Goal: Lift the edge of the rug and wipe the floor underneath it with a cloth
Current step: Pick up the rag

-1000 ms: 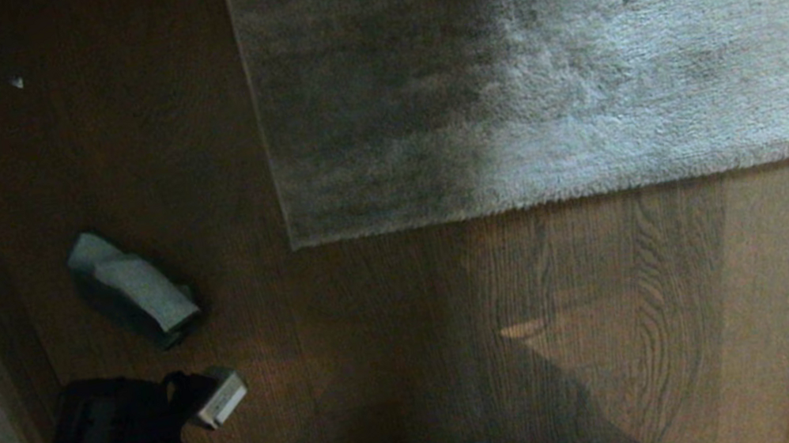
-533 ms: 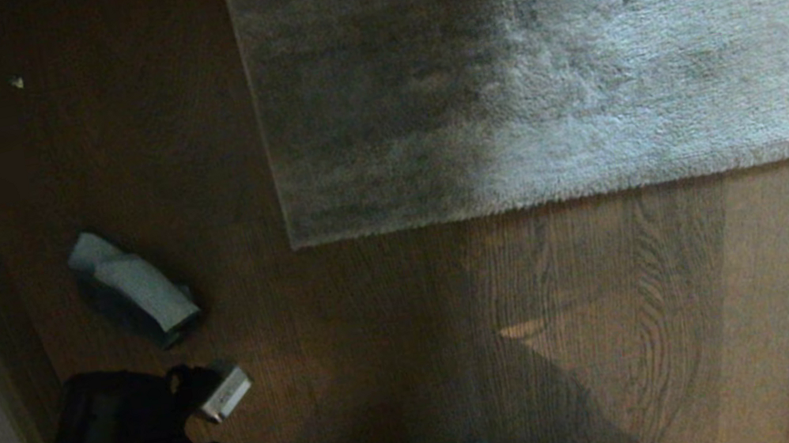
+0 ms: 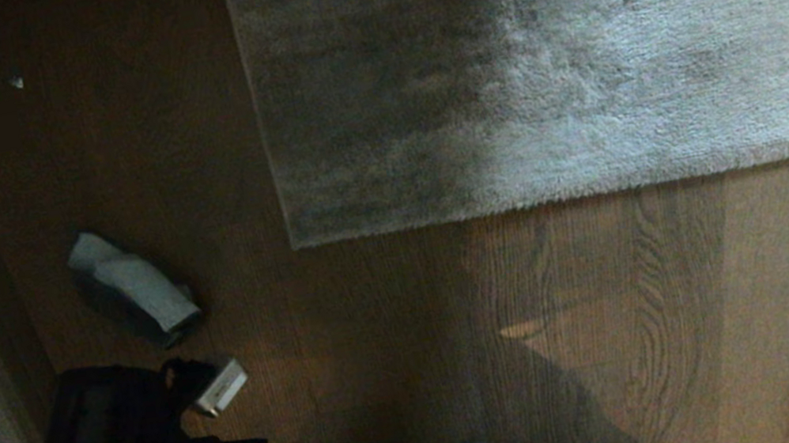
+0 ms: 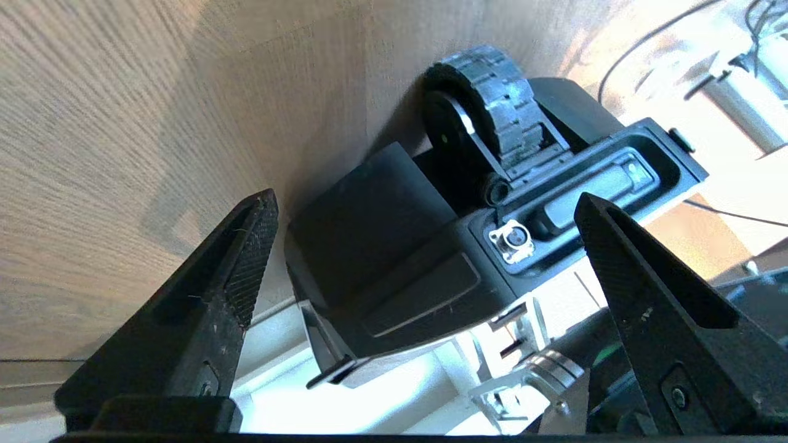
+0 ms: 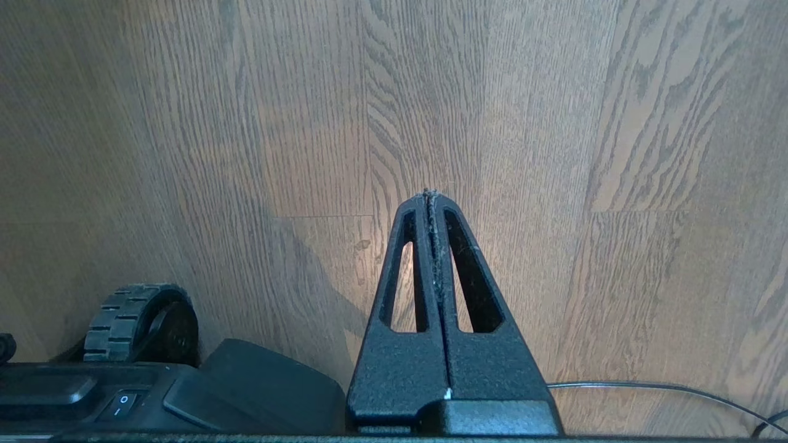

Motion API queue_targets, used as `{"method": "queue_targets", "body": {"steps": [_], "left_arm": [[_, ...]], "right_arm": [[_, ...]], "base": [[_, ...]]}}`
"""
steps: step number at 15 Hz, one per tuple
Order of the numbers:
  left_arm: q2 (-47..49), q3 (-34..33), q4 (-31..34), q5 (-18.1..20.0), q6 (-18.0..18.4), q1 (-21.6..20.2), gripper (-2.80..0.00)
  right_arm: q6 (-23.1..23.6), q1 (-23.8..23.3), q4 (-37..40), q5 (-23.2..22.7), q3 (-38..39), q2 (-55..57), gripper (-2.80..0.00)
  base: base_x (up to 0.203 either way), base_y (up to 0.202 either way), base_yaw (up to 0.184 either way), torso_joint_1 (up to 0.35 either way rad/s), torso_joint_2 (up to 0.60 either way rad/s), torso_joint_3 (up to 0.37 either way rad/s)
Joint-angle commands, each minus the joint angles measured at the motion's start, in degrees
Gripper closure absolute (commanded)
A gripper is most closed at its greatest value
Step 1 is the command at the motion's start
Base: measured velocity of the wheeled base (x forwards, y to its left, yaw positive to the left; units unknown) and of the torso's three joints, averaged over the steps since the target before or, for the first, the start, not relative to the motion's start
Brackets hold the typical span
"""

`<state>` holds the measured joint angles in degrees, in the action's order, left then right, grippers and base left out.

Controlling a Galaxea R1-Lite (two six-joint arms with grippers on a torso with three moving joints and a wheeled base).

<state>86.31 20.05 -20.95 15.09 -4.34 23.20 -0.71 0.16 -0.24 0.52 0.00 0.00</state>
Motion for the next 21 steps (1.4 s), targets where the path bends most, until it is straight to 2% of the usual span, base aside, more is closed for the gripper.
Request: {"method": "queue_targets", "body": {"steps": [1, 17, 19, 21], "left_arm": [[-0.9, -0.3, -0.1, 0.1, 0.1, 0.3, -2.8], [-1.1, 0.0, -0.4, -0.6, 0.3, -0.3, -2.8], [-1.1, 0.5, -4.6, -0.9, 0.2, -1.3, -2.8], [-0.1, 0.5, -11.6, -2.3, 0.1, -2.7, -2.8]], "right_arm": [[0.0, 0.0, 0.0, 0.0, 0.0, 0.1, 0.0], [0.0, 0.0, 0.0, 0.0, 0.0, 0.1, 0.0], [0.0, 0.0, 0.0, 0.0, 0.0, 0.1, 0.0], [0.0, 0.0, 0.0, 0.0, 0.0, 0.1, 0.0]], "base": [[0.0, 0.0, 0.0, 0.0, 0.0, 0.0], [0.0, 0.0, 0.0, 0.0, 0.0, 0.0], [0.0, 0.0, 0.0, 0.0, 0.0, 0.0], [0.0, 0.0, 0.0, 0.0, 0.0, 0.0]]}}
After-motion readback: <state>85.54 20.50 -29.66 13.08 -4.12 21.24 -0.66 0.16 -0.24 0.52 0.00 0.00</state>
